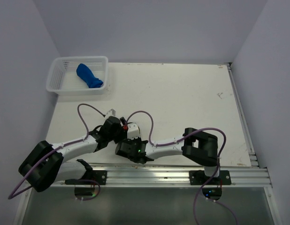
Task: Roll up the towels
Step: Roll the towel
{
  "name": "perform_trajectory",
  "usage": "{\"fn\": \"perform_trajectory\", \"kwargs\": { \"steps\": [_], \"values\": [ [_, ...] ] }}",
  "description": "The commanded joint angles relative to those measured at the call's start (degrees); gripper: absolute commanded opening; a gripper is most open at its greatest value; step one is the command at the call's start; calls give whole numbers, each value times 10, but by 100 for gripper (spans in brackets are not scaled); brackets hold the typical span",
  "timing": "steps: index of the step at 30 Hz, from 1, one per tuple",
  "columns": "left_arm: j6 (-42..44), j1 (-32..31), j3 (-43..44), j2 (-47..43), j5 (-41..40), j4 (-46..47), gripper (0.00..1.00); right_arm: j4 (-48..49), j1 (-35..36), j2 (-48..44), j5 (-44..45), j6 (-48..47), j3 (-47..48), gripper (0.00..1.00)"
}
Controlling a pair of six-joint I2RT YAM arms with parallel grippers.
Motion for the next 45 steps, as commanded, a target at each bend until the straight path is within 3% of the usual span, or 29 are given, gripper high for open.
{"fn": "perform_trajectory", "kwargs": {
  "steps": [1,2,8,18,24,39,45],
  "values": [
    [-7,-20,-12,44,-3,17,70,56,-4,-19,-17,16,-14,3],
    [-7,-19,-18,51,-2,23,61,56,-4,-19,-17,16,-14,3],
    [-2,-21,-30,72,-9,28,40,68,-4,-24,-27,28,-32,4],
    [27,-22,-66,122,-20,39,15,51,-4,-54,-13,46,-50,50],
    [52,-23,-42,160,-17,34,11,44,-5,-117,2,63,-102,64],
    [103,-23,16,163,-59,-55,9,-9,10,-365,15,77,-247,68],
    [116,-23,20,159,-53,-41,11,-9,10,-409,9,24,-259,71]
  ]
}}
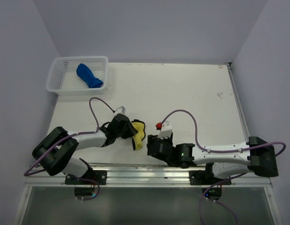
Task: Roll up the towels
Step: Roll the towel, then place the rolled towel into the container
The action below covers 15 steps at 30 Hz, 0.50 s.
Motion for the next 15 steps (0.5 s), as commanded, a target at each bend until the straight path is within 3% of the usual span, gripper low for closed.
{"fn": "perform_trajectory", "kwargs": {
  "steps": [1,3,4,5,8,11,15],
  "values": [
    [56,1,-29,23,-46,-125,11,-3,0,-11,22,-31,7,72],
    [72,2,-36,9,-31,-106,10,8,-12,-5,12,-37,11,68],
    [80,1,-40,4,-22,-77,10,26,-23,-4,-5,-36,5,63],
    [94,2,-46,-3,-6,-67,9,50,-38,-6,-29,-38,-3,49],
    [129,2,-60,-13,35,-11,7,121,-92,7,-111,-40,-28,35],
    [152,1,-71,-22,74,12,0,146,-124,31,-156,-50,-18,34],
    [175,1,-72,-32,112,25,0,192,-155,68,-226,-61,-3,33]
  ]
}}
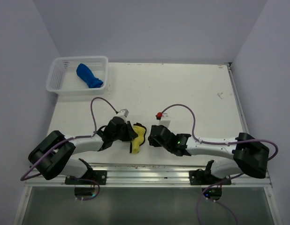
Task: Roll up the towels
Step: Place the rolled towel into the container
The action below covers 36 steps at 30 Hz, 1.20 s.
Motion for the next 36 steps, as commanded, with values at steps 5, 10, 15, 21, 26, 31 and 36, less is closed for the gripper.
{"fn": "perform_trajectory", "kwargs": {
  "steps": [5,10,15,21,26,31,36],
  "values": [
    [71,0,-4,-7,60,-54,0,92,-10,65,-90,-19,35,27],
    [77,-1,-3,-9,82,-53,0,107,-25,108,-81,5,45,19],
    [91,-1,-7,-17,104,-45,0,145,-48,159,-108,23,50,14],
    [99,-2,-8,-31,130,-37,21,144,-53,164,-99,33,55,15],
    [101,-6,-3,-63,124,-49,38,133,-54,167,-97,45,64,15],
    [105,-7,6,-100,106,-80,53,130,-56,172,-102,60,66,15],
    [107,-7,15,-111,100,-110,69,126,-58,175,-104,66,67,14]
  ]
}}
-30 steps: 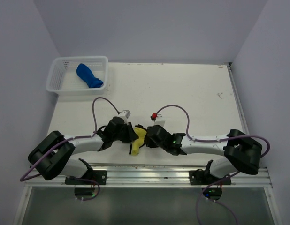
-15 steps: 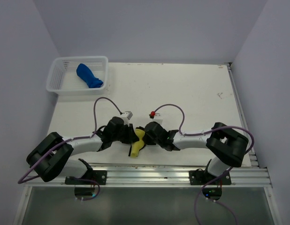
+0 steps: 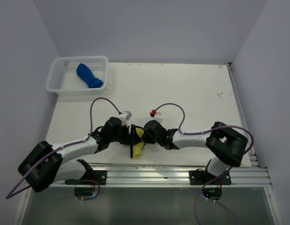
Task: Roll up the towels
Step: Place the rolled towel into the container
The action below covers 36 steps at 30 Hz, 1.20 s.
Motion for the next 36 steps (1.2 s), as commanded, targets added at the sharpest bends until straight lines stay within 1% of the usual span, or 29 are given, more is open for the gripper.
{"fn": "perform_trajectory", "kwargs": {
  "steps": [1,2,6,7,8,10,13,16,19,22,24,25,29,33,36],
  "values": [
    [15,-4,18,-10,-7,-41,72,10,-4,4,-2,16,22,14],
    [15,-5,23,-9,-9,-48,77,8,-3,6,-2,20,23,14],
    [19,-10,34,-8,-26,-75,85,7,-4,13,-8,25,28,14],
    [19,-11,36,-9,-29,-99,87,5,-4,13,-9,26,30,14],
    [19,-13,39,-10,-31,-104,89,4,-5,15,-10,26,31,13],
    [20,-15,45,-12,-32,-115,93,2,-5,18,-11,27,36,13],
    [22,-20,65,-13,-32,-131,95,-7,-5,21,-13,31,44,11],
    [24,-35,98,-2,-47,-161,98,-13,-5,22,-12,34,47,11],
    [23,-56,144,30,-79,-211,99,-17,-5,19,-13,36,47,11],
    [6,-69,153,54,-106,-245,98,-18,-5,16,-13,37,46,11],
    [-8,-73,163,72,-128,-284,98,-18,-4,13,-14,40,47,11],
    [-12,-75,166,76,-151,-292,97,-17,-5,14,-15,39,48,11],
    [-31,-85,162,76,-182,-302,95,-10,-5,16,-25,50,46,11],
    [-58,-92,149,55,-194,-273,93,-6,-5,15,-33,58,47,11],
    [-62,-100,160,46,-204,-270,92,-13,-5,13,-33,61,52,11]
  ]
}}
